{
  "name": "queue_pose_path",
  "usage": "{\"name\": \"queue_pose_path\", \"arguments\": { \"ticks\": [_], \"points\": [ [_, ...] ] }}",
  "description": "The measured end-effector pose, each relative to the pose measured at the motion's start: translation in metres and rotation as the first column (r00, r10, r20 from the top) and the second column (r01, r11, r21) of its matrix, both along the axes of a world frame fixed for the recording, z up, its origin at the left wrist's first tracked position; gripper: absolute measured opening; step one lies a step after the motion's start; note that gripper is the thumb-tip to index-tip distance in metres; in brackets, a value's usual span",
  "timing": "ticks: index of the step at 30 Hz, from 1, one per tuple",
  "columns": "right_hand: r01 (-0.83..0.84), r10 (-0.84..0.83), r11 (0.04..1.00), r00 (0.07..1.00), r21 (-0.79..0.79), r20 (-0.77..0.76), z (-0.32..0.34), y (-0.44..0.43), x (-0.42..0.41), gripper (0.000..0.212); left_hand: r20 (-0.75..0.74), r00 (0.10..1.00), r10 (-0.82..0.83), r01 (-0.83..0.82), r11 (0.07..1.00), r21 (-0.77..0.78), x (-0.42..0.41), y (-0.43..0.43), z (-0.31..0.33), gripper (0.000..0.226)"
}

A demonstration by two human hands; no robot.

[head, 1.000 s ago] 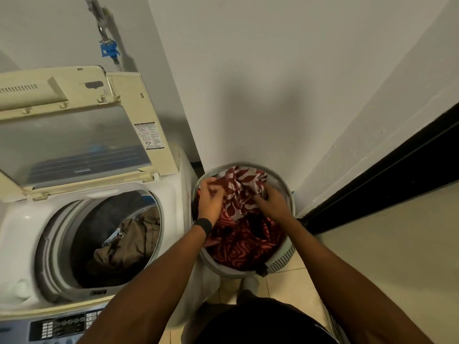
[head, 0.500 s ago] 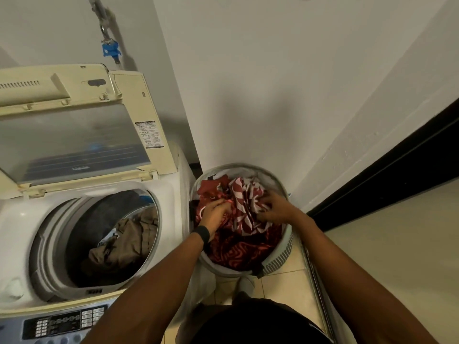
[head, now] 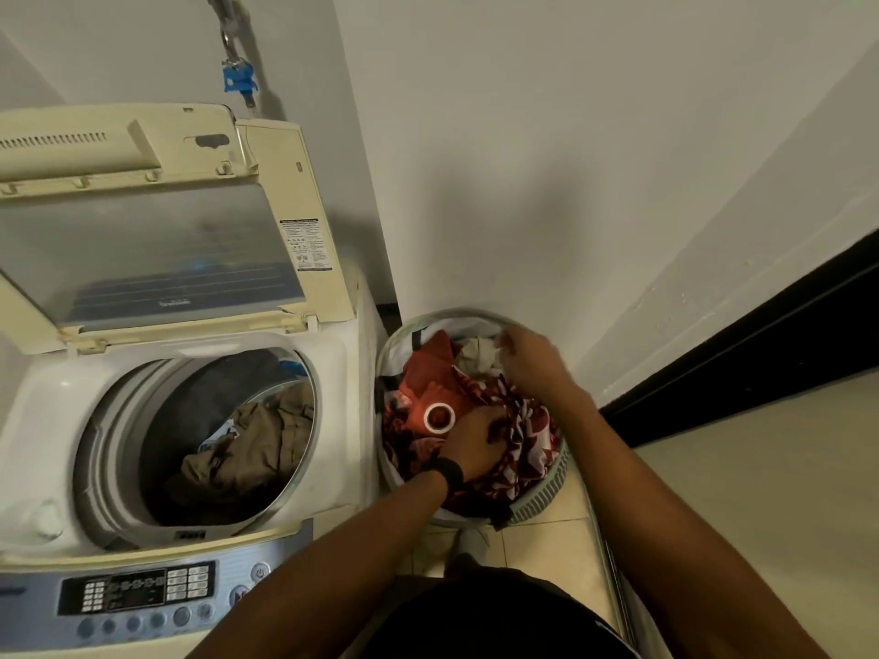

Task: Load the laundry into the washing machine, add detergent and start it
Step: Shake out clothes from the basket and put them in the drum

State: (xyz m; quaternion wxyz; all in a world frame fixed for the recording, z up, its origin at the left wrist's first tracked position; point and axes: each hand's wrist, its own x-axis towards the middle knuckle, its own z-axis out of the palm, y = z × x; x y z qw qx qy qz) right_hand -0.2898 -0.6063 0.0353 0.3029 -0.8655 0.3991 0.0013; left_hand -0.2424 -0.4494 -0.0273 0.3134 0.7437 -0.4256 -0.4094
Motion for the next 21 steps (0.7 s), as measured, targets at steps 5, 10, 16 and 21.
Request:
{"name": "queue_pose_path", "arguments": {
  "ticks": [5,10,16,21],
  "points": [
    [-0.147,0.189,0.951,0.973,0.273,-0.135,-0.049,0.035,-0.005,0.057,0.009,0.985,-0.17,0.169,0.985,0.038,0.015,0.011,0.0,0.037],
    [-0.034,0.062,0.978,0.989,0.206,-0.131,-0.071,0.025,-0.025,0.034,-0.018,0.863,0.505,-0.505,0.863,-0.015,0.047,0.033,-0.024,0.025],
    [0.043,-0.028,0.977,0.997,0.208,-0.073,-0.073,0.025,-0.035,0.026,-0.199,0.666,0.719,-0.616,0.681,0.395,0.079,0.018,-0.08,0.08],
    [0.077,-0.063,0.976,0.995,0.206,-0.074,-0.07,0.022,-0.047,0.031,-0.251,0.736,0.629,-0.501,0.755,0.423,0.076,0.011,-0.079,0.066]
  ]
}}
